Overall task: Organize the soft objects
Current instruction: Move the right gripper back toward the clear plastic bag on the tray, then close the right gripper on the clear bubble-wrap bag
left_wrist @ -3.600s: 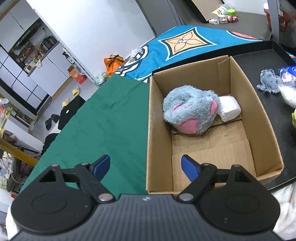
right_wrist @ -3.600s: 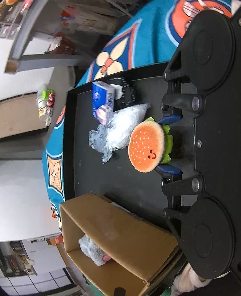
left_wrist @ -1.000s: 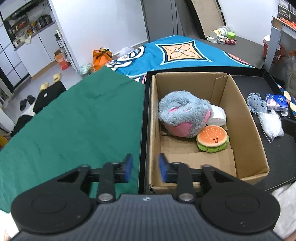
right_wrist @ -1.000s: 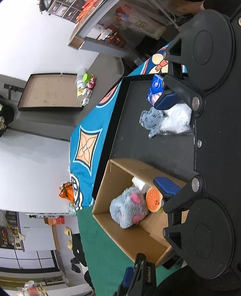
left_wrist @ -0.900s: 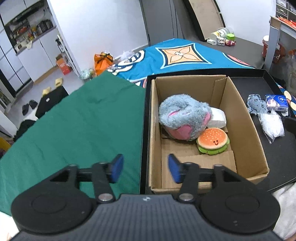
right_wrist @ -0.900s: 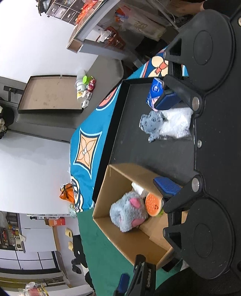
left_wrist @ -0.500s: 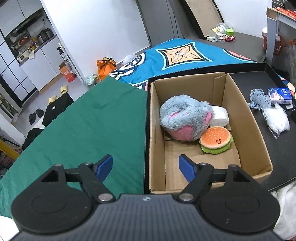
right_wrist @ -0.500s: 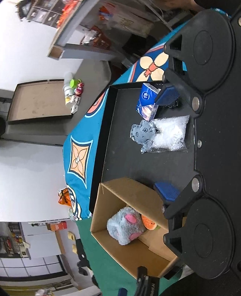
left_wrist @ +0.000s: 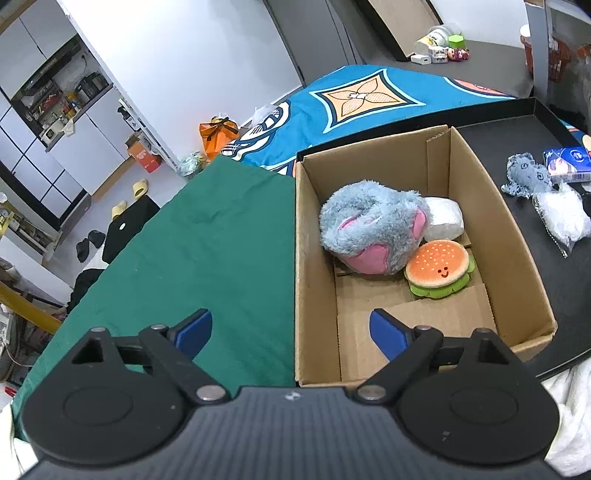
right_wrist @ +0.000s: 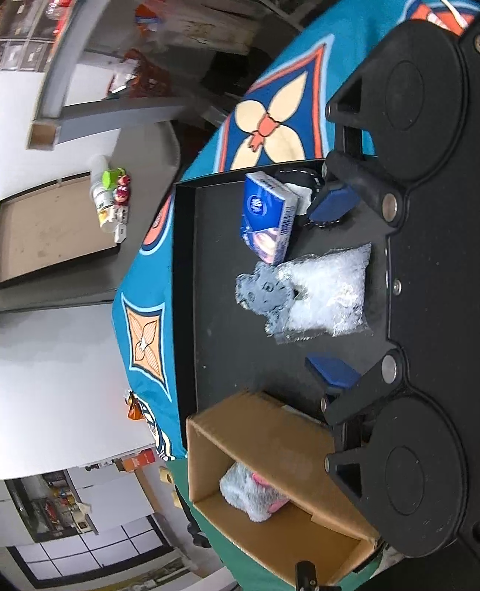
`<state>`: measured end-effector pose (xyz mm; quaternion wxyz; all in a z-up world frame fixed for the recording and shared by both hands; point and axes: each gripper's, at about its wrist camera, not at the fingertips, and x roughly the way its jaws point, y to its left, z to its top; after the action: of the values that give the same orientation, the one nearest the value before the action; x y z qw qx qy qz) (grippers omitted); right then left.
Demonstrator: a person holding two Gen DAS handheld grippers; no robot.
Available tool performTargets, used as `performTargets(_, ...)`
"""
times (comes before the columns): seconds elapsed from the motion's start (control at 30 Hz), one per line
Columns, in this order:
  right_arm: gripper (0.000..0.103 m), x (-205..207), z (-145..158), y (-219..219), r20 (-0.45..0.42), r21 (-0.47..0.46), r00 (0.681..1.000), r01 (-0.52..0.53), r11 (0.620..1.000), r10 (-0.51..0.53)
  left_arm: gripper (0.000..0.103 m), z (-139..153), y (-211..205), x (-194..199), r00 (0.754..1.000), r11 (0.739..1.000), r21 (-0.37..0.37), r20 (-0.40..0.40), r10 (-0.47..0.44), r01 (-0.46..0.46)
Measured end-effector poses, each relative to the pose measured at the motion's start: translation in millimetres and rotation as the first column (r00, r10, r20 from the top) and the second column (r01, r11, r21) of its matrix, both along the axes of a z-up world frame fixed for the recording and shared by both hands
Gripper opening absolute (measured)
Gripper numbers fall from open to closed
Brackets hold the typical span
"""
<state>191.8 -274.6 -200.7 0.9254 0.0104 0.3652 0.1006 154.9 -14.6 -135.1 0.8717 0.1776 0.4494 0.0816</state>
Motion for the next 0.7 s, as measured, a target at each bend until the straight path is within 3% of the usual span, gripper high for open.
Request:
performTargets(0.53,0.072,18,-31,-9,-0.049,0.063,0.999,0.003,0.998,0.0,0.092,-6,-10,8,0.999,0.997,0.082,-0.03,0.015,-0.013)
performTargets(0.7,0.058,20,-46,-3,-0.103,0.051,0.995,0.002,0.999,0.004,0.092,-7,-9,10,0.999,0.997,0.076,-0.036,0.018,-0.016)
